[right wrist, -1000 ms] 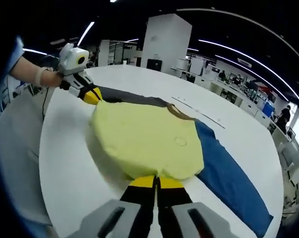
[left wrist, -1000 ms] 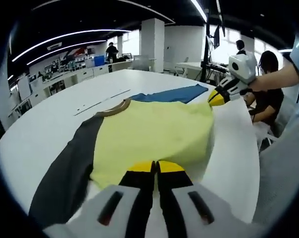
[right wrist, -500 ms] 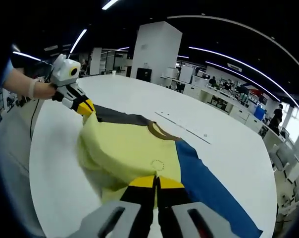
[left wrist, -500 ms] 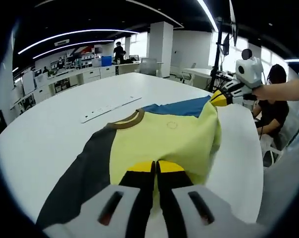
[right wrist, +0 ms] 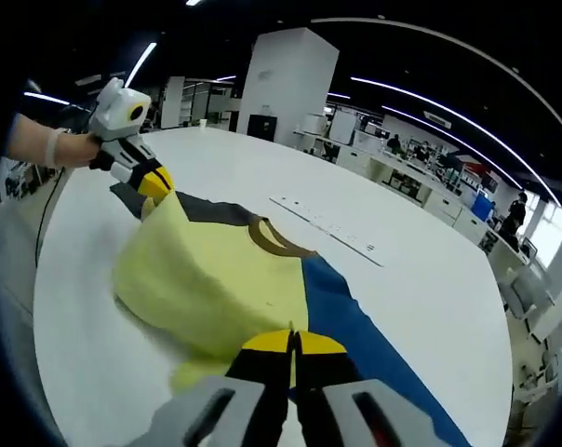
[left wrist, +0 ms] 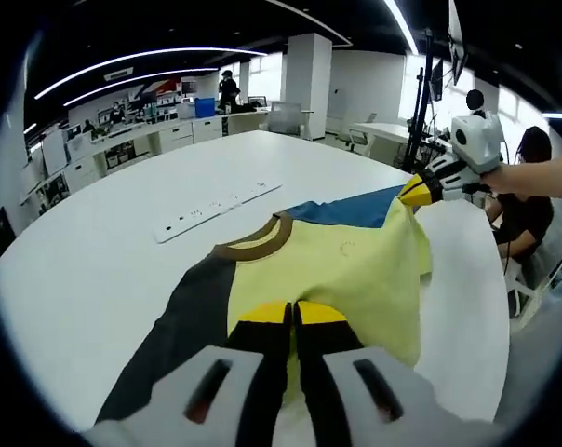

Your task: Fold the garment on the visible template until the final outline fits inside the template.

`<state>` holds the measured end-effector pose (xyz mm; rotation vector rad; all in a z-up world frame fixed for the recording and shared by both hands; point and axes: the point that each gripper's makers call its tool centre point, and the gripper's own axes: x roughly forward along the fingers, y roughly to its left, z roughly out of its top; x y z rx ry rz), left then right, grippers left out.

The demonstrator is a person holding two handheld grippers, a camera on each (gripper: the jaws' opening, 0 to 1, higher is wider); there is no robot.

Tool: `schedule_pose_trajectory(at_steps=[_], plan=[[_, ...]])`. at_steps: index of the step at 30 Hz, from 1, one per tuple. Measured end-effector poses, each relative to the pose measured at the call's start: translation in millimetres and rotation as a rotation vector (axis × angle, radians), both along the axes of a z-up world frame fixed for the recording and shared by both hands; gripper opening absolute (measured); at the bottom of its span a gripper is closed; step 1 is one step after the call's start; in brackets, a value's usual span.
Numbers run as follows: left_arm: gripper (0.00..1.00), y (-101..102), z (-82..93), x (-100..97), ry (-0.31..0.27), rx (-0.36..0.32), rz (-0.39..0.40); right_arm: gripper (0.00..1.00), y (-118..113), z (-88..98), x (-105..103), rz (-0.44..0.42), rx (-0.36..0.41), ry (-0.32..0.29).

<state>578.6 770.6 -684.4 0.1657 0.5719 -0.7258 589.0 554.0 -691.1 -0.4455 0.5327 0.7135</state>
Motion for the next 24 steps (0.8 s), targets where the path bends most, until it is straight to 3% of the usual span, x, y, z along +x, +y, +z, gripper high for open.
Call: schedule_pose_trajectory(at_steps=[7, 13, 24], plan=[[0.00, -4.3, -5.8, 23.0, 0.003, 0.015, 0.008, 0.00, -5.3, -12.2, 19.6, -0.014, -0.029, 0.018], [0.00, -4.2, -20.6, 37.6, 0.017, 0.055, 0.010, 0.00, -12.2, -26.5, 32.5, -0.047, -0.040, 0.050], [0.00, -0.7, -38.5, 50.7, 0.063, 0.070, 0.074, 0.00, -11.6, -45.0, 39.1, -0.081, -0.042, 0.098]])
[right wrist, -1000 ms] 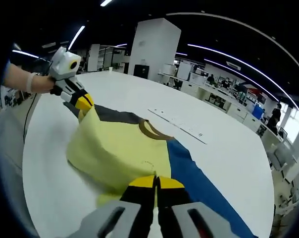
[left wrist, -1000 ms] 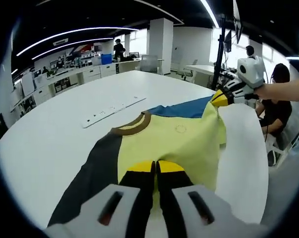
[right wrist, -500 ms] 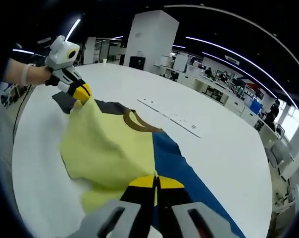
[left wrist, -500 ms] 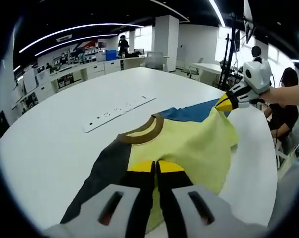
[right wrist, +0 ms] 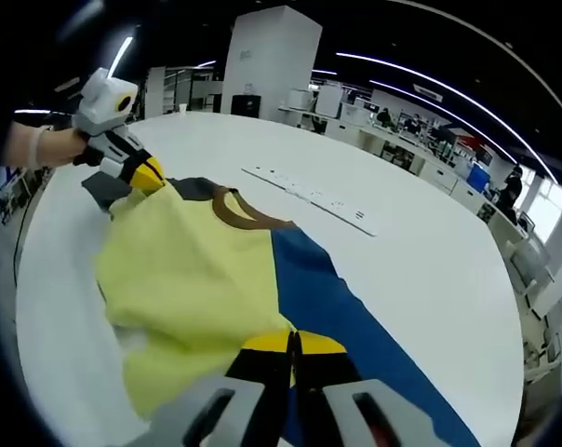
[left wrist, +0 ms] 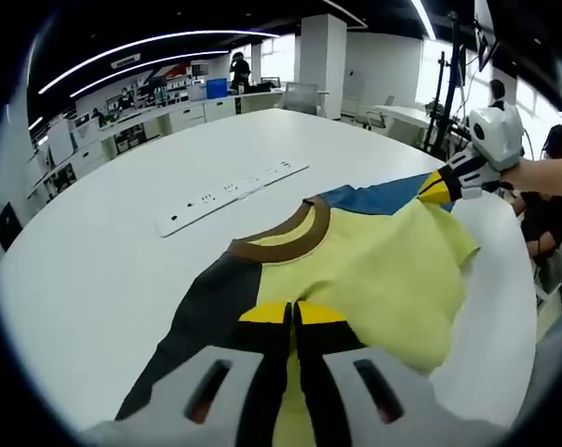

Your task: Fold the garment on the visible template until the final outline fits inside the template.

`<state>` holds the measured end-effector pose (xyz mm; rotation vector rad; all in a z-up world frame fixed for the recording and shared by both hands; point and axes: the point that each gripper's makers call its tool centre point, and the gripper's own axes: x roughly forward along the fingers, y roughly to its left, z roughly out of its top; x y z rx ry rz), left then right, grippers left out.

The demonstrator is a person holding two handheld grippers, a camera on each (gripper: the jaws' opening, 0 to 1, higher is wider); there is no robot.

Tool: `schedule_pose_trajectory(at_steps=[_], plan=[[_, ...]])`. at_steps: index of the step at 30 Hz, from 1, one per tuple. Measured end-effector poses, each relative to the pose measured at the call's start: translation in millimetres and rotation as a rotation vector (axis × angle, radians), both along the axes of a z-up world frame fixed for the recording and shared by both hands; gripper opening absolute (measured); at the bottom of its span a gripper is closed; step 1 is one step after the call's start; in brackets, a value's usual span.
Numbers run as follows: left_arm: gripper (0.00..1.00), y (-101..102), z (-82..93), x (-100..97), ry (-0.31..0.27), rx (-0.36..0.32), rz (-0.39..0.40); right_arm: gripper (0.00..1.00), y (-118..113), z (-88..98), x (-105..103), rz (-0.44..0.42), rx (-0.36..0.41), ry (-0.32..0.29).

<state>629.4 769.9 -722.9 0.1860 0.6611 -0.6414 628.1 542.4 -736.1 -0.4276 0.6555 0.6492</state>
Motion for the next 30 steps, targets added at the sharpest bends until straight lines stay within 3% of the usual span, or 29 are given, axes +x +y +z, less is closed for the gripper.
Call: schedule_pose_trajectory(at_steps=[2, 12, 14, 16, 20, 23, 30], plan=[[0.00, 0.1, -1.2, 1.9, 0.009, -0.003, 0.025, 0.00, -0.7, -1.9, -0.1, -0.002, -0.006, 0.006], [0.00, -1.8, 1.3, -0.3, -0.004, -0.002, 0.005, 0.00, -1.6, -3.8, -2.9, -0.021, 0.015, 0.029], [0.05, -2.8, 3.2, -0.9, -0.013, -0.003, -0.007, 0.00, -1.8, -3.4, -3.5, -0.032, 0.039, 0.042], [0.17, -3.4, 4.6, -1.6, -0.028, 0.008, -0.020, 0.01, -0.7, -3.0, -5.4, -0.038, 0.064, 0.057], [0.26, -8.2, 6.0, -6.2, -0.028, -0.002, -0.040, 0.24, 0.5, -2.4, -8.8, -0.051, 0.094, 0.065], [0.38, -11.2, 5.8, -8.6, -0.027, -0.006, -0.047, 0.33, 4.2, 0.0, -13.8, -0.054, 0.133, 0.075], [0.49, -15.5, 13.7, -23.5, -0.022, -0.032, -0.076, 0.41, 4.4, 2.2, -25.1, -0.064, 0.141, 0.077]])
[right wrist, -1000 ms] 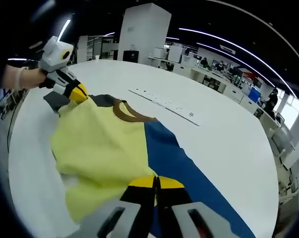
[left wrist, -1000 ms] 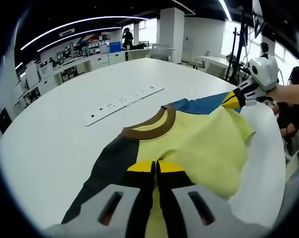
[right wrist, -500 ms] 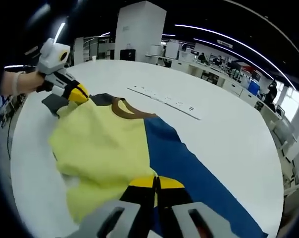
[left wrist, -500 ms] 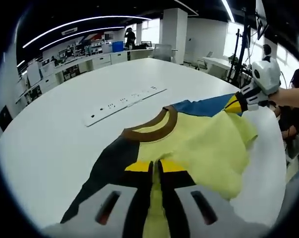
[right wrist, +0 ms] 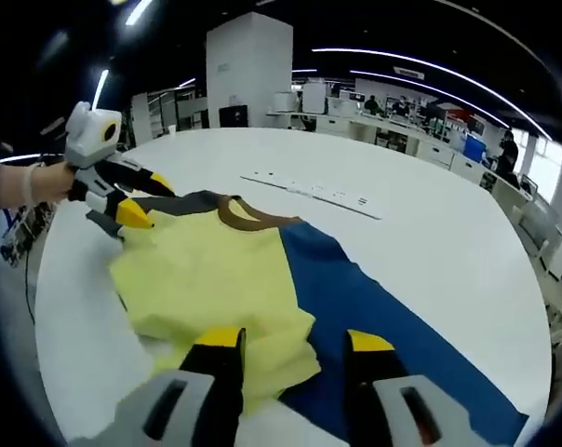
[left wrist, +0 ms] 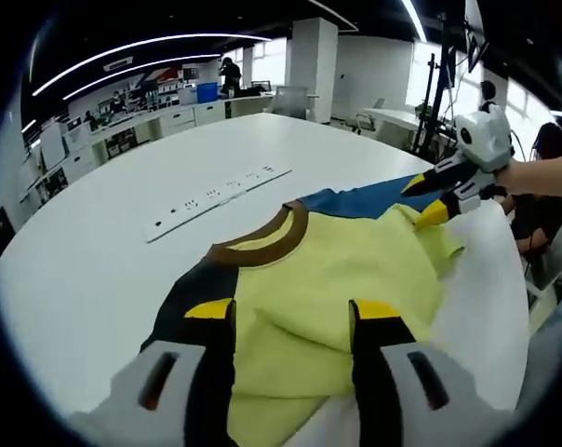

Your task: Fold the garment on the visible template until the final outline fits inside the template.

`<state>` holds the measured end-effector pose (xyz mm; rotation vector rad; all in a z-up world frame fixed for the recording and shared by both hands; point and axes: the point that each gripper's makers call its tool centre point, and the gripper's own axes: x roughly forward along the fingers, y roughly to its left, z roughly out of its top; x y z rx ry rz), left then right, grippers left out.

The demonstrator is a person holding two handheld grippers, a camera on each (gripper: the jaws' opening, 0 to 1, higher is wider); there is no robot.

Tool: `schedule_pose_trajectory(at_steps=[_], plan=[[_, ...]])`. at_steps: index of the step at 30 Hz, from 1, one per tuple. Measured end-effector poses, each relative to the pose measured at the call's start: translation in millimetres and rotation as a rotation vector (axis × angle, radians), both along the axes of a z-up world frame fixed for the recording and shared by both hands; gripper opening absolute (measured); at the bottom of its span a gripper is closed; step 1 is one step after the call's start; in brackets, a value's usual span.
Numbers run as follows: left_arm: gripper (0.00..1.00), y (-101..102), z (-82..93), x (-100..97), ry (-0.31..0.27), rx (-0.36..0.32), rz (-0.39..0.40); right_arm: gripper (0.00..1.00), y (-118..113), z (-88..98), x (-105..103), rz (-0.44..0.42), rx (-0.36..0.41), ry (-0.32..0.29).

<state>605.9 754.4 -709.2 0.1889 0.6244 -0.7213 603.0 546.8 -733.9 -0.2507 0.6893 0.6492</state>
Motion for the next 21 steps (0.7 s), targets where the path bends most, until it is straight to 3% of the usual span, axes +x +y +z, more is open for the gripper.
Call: schedule_pose_trajectory(at_steps=[4, 10, 16, 21], plan=[[0.60, 1.9, 5.2, -7.5, 0.012, -0.028, -0.001, 0.47, 3.8, 1.0, -2.6, -0.008, 0.031, 0.006], [0.69, 7.4, 9.6, -20.1, 0.033, -0.067, 0.011, 0.61, 6.4, 3.0, -13.5, -0.031, 0.082, 0.027], [0.66, 9.5, 11.9, -36.4, 0.039, -0.083, 0.009, 0.64, 5.0, 12.3, -22.3, -0.091, 0.187, 0.062], [0.65, 6.9, 13.1, -48.3, 0.039, -0.097, 0.002, 0.63, -5.2, 15.1, -30.2, -0.137, 0.233, 0.081]])
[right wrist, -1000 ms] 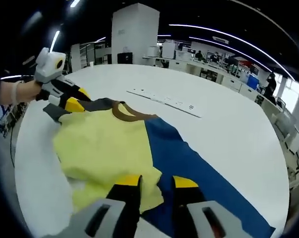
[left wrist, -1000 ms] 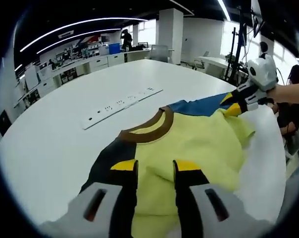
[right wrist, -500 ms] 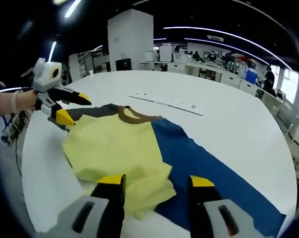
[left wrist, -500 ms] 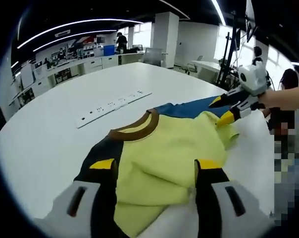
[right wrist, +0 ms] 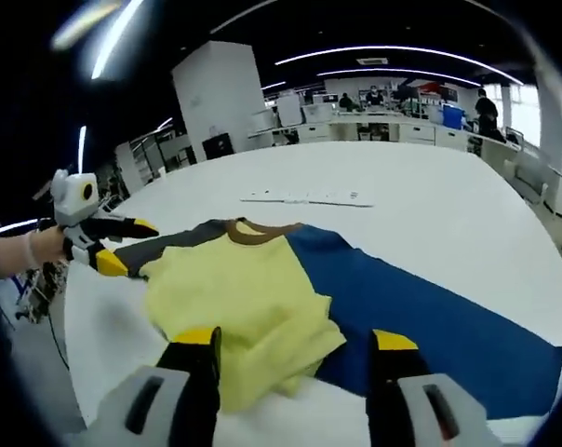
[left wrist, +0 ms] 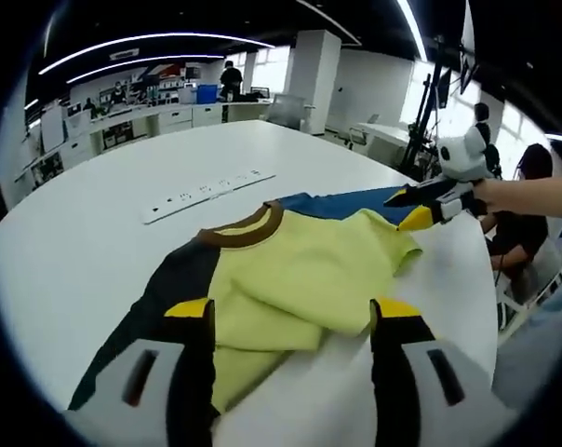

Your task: Fold the garment on the visible template until the final outline fits inside the template.

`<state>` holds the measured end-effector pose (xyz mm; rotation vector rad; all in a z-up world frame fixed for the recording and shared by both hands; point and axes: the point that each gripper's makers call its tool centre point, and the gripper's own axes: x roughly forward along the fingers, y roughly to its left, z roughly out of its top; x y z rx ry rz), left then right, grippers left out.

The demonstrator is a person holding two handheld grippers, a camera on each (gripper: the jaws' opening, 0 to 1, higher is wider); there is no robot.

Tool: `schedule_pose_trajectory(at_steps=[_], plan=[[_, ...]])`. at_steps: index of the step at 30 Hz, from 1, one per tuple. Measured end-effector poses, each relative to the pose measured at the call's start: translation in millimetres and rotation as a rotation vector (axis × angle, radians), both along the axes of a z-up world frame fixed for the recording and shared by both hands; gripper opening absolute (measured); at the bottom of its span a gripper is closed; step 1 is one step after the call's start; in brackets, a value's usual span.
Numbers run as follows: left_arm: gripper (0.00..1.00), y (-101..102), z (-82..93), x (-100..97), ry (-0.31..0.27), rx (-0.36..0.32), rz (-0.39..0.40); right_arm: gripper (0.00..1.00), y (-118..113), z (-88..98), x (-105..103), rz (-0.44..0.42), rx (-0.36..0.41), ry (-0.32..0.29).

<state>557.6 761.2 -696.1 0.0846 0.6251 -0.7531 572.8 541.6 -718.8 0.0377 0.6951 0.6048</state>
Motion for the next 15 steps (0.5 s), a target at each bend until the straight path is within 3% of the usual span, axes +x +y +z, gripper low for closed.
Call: schedule_pose_trajectory(at_steps=[3, 6, 11, 15], plan=[[0.67, -1.8, 0.3, -5.5, 0.009, -0.020, -0.003, 0.62, -7.5, -0.6, -4.9, -0.037, 0.043, 0.029], [0.64, -2.7, 0.7, -10.3, 0.012, -0.029, -0.015, 0.60, -6.1, -1.1, -21.0, -0.094, 0.174, 0.128], [0.62, -0.7, -0.9, -15.6, 0.017, -0.032, -0.021, 0.57, -2.3, 2.1, -39.0, -0.136, 0.335, 0.199], [0.61, 1.4, -1.7, -18.2, 0.020, -0.041, -0.011, 0.53, -2.5, -2.7, -49.8, -0.160, 0.388, 0.242]])
